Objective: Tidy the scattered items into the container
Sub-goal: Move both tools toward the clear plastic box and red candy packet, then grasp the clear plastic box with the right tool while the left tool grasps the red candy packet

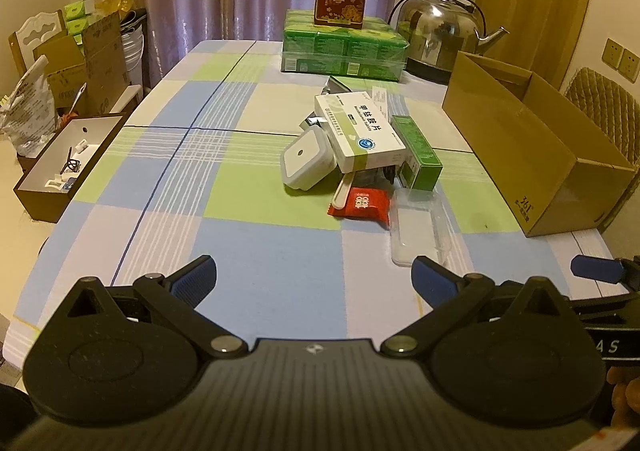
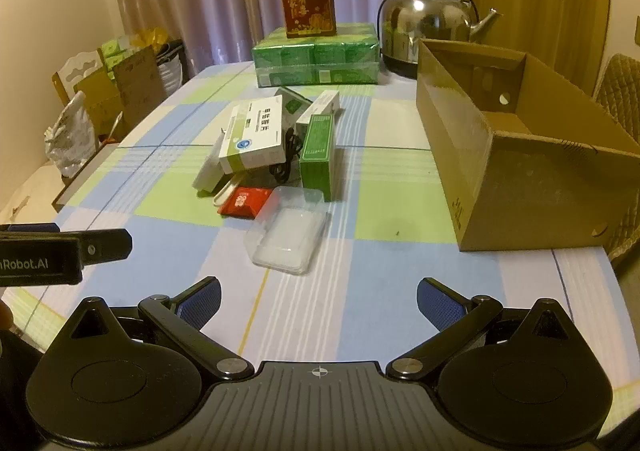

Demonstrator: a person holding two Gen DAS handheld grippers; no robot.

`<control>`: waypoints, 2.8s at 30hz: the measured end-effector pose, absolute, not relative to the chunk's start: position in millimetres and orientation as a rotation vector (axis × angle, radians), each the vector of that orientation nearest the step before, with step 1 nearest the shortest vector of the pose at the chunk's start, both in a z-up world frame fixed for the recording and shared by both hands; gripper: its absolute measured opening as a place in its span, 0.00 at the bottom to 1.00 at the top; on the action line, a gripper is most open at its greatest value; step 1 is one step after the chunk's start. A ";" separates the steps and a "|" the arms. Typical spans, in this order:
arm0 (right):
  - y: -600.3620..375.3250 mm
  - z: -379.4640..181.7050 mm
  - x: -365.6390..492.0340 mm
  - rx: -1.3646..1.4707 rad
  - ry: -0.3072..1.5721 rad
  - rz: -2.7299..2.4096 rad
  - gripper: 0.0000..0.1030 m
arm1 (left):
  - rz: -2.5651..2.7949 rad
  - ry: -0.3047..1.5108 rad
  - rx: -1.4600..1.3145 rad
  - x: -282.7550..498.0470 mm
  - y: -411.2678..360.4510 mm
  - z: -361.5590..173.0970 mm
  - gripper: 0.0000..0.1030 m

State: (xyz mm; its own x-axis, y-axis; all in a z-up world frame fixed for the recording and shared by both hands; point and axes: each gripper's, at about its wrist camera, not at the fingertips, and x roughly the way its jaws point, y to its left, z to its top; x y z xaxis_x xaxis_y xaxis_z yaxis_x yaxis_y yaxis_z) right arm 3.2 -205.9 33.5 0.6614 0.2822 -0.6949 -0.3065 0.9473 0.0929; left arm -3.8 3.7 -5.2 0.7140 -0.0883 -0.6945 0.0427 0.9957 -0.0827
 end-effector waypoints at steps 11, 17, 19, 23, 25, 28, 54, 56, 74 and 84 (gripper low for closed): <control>-204.5 28.2 5.9 -0.037 0.791 0.335 0.98 | -0.081 0.773 -0.061 5.5 8.5 -4.6 0.99; -197.8 23.7 13.3 -0.045 0.798 0.345 0.98 | -0.088 0.782 -0.030 18.5 11.1 -8.3 0.99; -193.8 22.2 17.1 -0.043 0.801 0.354 0.98 | -0.092 0.783 -0.026 23.9 13.6 -9.4 0.99; -183.5 19.0 25.7 -0.051 0.801 0.372 0.98 | -0.104 0.785 -0.018 34.6 19.5 -11.0 0.99; -178.3 15.3 31.5 -0.054 0.804 0.376 0.98 | -0.107 0.789 -0.016 39.7 22.6 -13.2 0.99; -171.0 8.3 42.3 -0.057 0.819 0.383 0.98 | -0.105 0.802 -0.018 49.6 26.9 -18.9 0.99; -146.0 -31.4 98.3 -0.079 0.849 0.370 0.57 | -0.198 0.835 -0.063 100.0 29.0 -65.4 0.99; -150.5 -30.5 98.1 -0.082 0.838 0.368 0.57 | -0.215 0.838 -0.060 101.8 24.3 -67.7 0.99; -197.0 -31.2 104.4 -0.095 0.796 0.329 0.56 | -0.343 0.817 0.012 140.8 -33.0 -92.9 0.84; -200.2 -34.1 104.6 -0.123 0.774 0.332 0.56 | -0.310 0.785 0.090 146.8 -47.8 -98.9 0.54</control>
State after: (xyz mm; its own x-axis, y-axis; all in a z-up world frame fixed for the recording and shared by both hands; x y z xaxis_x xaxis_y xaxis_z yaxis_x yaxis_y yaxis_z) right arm 104.6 -200.2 -34.1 0.6665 0.2484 -0.7029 -0.3380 0.9411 0.0121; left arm 146.8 -47.8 -98.9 0.6643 -0.2409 -0.7075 0.3078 0.9508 -0.0348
